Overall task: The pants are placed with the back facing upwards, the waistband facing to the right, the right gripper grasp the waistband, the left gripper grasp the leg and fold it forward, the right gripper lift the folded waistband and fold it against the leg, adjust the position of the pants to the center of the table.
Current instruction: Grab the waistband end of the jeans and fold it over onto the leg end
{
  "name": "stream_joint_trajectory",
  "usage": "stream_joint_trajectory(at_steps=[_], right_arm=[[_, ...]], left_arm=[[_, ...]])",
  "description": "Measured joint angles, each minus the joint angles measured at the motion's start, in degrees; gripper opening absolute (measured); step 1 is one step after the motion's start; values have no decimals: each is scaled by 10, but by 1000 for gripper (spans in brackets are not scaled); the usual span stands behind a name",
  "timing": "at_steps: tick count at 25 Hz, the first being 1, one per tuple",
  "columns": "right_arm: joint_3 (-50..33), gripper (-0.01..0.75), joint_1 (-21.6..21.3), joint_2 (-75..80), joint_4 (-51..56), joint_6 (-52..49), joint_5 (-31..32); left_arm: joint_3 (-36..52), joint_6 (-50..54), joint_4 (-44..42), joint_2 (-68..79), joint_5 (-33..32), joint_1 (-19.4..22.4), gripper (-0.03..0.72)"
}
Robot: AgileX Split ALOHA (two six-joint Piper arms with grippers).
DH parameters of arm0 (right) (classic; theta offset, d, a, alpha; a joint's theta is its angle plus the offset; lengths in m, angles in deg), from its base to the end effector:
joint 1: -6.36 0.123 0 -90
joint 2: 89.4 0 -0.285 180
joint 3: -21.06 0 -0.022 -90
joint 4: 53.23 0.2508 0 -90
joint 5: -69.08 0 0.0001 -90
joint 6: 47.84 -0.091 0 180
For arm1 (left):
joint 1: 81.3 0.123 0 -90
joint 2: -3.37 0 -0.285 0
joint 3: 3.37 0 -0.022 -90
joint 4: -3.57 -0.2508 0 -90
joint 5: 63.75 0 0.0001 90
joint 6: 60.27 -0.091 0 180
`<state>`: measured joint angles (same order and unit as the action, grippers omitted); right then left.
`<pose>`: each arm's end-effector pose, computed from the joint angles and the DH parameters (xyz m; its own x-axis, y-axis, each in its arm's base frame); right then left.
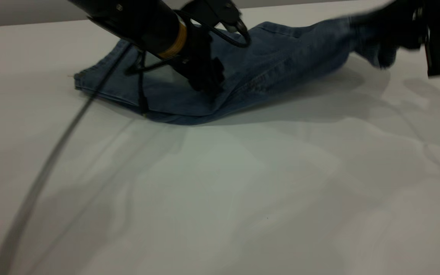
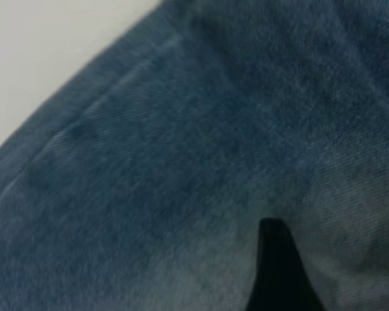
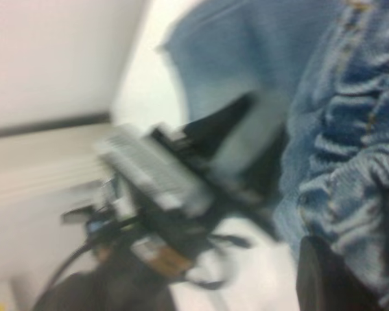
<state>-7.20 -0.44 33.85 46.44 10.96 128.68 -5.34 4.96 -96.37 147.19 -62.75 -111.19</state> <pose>0.3356 0.0380 0.1173 -0.8615 0.5077 0.0115 0.1999 0.3182 0.9267 0.3966 -0.2296 0.0359 -0.2728 0.8135 -0.5136 0.8063 0.4846 0.3393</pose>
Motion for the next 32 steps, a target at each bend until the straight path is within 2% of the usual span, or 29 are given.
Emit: stream_joint_trajectory(at_steps=[6,10,12,15,18,26,29,32], right_arm=[[0,58,0,-54,-5,3,88],[-1,57,0,-81,-7,3,96],[-1,57,0,-82,-4,2,101],[0,57,0,-82,-2,2,101],[0,57,0,-82,-6,2,83],[0,57,0,-81,-7,2,71],[0,57,0,-81,-6,2,72],[0,57,0,-81,4,2,78]], left_arm=[[-1,13,1,9,22,-57,398],[-6,29,1,10,12,-93,398],[-10,38,-1,3,-10,-96,398],[-10,59,-1,-23,-76,-89,398],[-9,64,0,-60,-108,-81,397],[22,32,0,-147,-98,-56,370],[66,24,0,-175,-101,-23,369],[119,25,0,-197,-71,17,367]])
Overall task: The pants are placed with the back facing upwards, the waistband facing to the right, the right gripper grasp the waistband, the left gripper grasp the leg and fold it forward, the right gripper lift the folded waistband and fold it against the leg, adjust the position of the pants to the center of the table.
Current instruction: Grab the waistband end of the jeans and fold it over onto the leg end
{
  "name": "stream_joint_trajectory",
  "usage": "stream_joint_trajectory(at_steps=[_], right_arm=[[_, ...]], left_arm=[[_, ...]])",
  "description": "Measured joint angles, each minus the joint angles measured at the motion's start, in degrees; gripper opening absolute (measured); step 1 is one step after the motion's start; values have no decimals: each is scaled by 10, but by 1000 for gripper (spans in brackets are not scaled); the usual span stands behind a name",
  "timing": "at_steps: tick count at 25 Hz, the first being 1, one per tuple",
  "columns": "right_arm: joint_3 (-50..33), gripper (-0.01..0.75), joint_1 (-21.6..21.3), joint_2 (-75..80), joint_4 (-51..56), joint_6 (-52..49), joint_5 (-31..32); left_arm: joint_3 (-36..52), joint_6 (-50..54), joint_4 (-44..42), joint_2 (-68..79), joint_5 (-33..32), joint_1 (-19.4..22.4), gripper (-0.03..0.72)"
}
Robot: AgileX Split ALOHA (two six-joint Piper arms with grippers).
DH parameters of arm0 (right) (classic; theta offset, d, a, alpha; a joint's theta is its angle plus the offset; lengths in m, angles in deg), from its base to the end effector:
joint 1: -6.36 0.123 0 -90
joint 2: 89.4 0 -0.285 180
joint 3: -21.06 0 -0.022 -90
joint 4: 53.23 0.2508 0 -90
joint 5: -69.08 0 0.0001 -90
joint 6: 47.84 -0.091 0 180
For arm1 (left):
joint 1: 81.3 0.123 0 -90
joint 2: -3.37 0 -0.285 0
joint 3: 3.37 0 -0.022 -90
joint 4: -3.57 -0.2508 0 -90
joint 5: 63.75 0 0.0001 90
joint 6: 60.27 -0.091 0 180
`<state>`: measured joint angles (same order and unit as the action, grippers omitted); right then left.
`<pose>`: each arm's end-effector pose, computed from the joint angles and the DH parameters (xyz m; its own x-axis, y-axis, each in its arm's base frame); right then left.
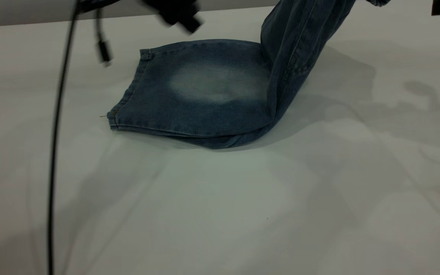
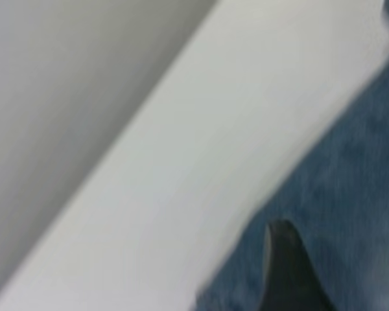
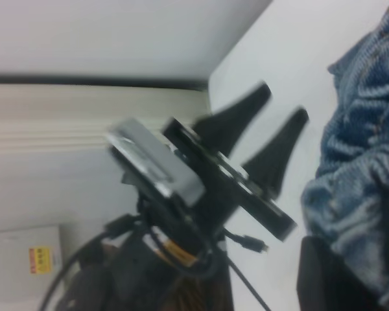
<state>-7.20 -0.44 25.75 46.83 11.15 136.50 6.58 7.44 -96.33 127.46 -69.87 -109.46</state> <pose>0.3284 0.0442 0.1735 -0.8860 0.4526 -0.1005 0.0096 0.2346 0.9721 0.3762 -0.1904 0.1388 -0.2941 0.7593 -0.5805 0.6604 0.6005 0.4509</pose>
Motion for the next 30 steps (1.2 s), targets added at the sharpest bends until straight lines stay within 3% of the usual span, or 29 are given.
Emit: stream_joint_trajectory(at_steps=[4,9,14,21,30], right_arm=[[0,57,-1,0,-1,0,16],[0,57,0,0,-2,0,26],[1,56,5,-10,-1,4,27],[1,56,46,-47,-3,14,23],[1,56,57,-84,-2,14,26]], left_arm=[[51,33,3,-8,88,53,366],[73,33,-3,-1,160,81,366],[77,33,-3,18,166,80,360],[75,32,0,61,181,67,325],[52,32,-1,73,197,17,319]])
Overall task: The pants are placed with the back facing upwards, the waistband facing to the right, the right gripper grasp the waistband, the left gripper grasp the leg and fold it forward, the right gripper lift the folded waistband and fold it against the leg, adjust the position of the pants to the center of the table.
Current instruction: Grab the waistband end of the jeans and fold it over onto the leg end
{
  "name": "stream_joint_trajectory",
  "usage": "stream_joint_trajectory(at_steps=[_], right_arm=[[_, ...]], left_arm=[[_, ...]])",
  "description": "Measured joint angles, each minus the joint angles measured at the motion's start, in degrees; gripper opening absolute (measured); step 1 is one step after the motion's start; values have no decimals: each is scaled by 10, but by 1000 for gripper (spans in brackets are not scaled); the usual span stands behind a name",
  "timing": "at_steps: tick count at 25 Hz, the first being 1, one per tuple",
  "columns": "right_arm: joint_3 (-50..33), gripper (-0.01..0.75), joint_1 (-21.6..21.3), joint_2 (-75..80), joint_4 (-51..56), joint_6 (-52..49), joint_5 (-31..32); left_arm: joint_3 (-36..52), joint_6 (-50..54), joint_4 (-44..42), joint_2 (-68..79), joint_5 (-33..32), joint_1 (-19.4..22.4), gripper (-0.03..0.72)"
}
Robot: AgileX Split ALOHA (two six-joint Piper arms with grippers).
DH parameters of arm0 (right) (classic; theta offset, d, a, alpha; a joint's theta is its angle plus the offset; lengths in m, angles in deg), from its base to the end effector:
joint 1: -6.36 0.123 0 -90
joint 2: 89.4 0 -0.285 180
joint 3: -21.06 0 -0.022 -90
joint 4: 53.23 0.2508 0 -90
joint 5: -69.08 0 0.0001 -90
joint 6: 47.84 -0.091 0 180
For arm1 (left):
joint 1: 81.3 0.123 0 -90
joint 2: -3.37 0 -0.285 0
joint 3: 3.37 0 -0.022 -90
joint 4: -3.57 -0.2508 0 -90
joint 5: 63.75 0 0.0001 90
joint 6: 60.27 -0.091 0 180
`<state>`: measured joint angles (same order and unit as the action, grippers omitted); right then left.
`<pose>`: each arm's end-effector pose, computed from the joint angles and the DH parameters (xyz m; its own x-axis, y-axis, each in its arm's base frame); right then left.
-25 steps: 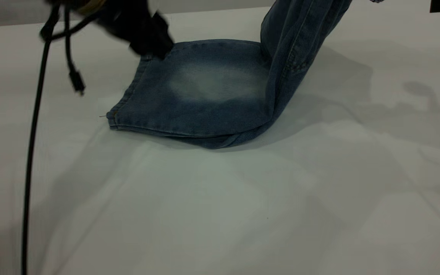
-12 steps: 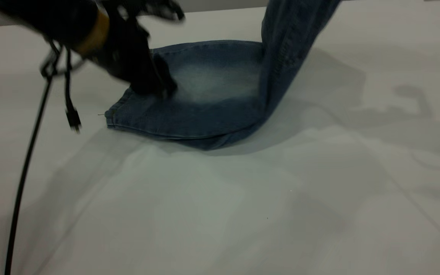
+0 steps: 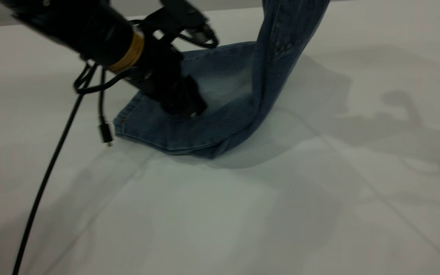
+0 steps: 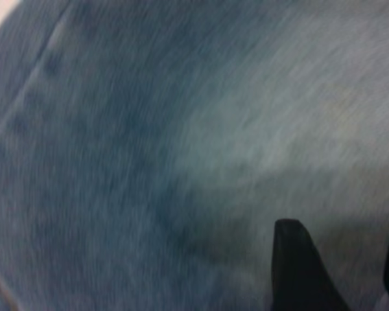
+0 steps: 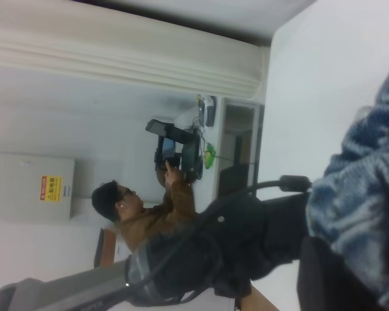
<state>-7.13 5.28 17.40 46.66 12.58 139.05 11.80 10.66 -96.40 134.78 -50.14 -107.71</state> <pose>0.3092 0.0784 0.2225 -0.9071 0.3331 -0.2575 -0.1939 0.2124 0.9578 0.3405 -0.1926 0.0637 -0.4049 0.7330 -0.5466 0.8464 0.5266 0.0792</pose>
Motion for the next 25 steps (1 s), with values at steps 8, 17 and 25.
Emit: stream_joint_trajectory(at_steps=[8,17,25], right_arm=[[0,56,0,-2,2,3,1],[0,56,5,-2,2,17,-2],[0,56,98,-2,1,66,-70]], left_arm=[[-8,0,0,-30,-44,-2,319],[-7,15,1,-140,-118,91,260],[-8,24,1,-274,-95,126,237]])
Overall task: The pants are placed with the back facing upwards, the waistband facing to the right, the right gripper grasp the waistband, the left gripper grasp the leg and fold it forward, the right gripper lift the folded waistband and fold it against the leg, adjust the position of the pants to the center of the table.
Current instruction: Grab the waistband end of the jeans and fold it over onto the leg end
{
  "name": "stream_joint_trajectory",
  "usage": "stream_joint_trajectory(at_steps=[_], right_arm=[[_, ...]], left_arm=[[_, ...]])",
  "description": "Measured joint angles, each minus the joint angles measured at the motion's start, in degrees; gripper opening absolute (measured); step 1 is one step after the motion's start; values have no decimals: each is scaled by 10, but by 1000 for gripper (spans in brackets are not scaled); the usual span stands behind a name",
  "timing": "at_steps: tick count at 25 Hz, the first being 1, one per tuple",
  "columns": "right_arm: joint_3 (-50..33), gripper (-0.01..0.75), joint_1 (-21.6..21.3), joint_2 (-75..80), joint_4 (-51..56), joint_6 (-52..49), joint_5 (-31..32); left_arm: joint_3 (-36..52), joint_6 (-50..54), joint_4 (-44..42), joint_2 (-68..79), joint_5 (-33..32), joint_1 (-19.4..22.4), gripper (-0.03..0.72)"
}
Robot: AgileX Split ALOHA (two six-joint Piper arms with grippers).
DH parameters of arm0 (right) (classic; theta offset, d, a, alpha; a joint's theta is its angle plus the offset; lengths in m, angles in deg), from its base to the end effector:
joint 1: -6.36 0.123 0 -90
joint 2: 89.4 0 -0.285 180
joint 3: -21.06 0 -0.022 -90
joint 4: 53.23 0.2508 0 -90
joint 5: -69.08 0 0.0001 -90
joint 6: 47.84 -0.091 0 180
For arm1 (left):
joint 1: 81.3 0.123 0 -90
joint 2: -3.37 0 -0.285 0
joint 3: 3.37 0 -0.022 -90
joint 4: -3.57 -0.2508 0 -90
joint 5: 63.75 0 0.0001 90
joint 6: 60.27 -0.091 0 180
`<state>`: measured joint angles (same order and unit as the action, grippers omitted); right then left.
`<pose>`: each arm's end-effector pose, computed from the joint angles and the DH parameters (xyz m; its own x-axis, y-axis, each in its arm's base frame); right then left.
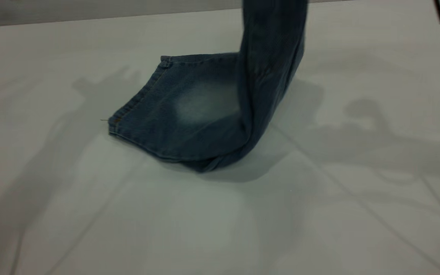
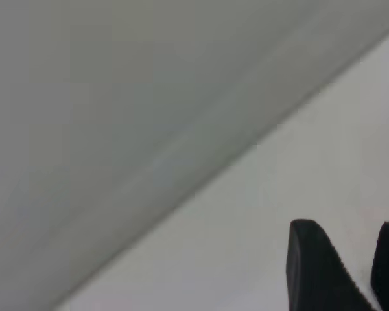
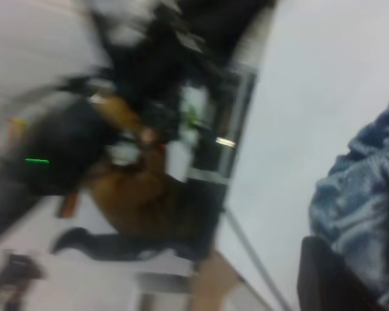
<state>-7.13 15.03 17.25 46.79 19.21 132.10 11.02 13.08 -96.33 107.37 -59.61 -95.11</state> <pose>0.2985 0.1264 0.2158 -0.9046 0.2003 -0.3761 -0.3087 0.3005 0.9025 0.3669 -0.0967 0.2555 -0.2889 0.5305 -0.7969 0.4782 0.8011 0.3600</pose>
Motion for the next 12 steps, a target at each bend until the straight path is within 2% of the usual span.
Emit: stream_joint_trajectory(at_steps=[9,12], right_arm=[[30,56,131,21,2,53,-180],[65,56,161,56,1,50,-208]], left_arm=[[0,6,-1,-146,4,0,238],[0,6,-1,-172,8,-1,238]])
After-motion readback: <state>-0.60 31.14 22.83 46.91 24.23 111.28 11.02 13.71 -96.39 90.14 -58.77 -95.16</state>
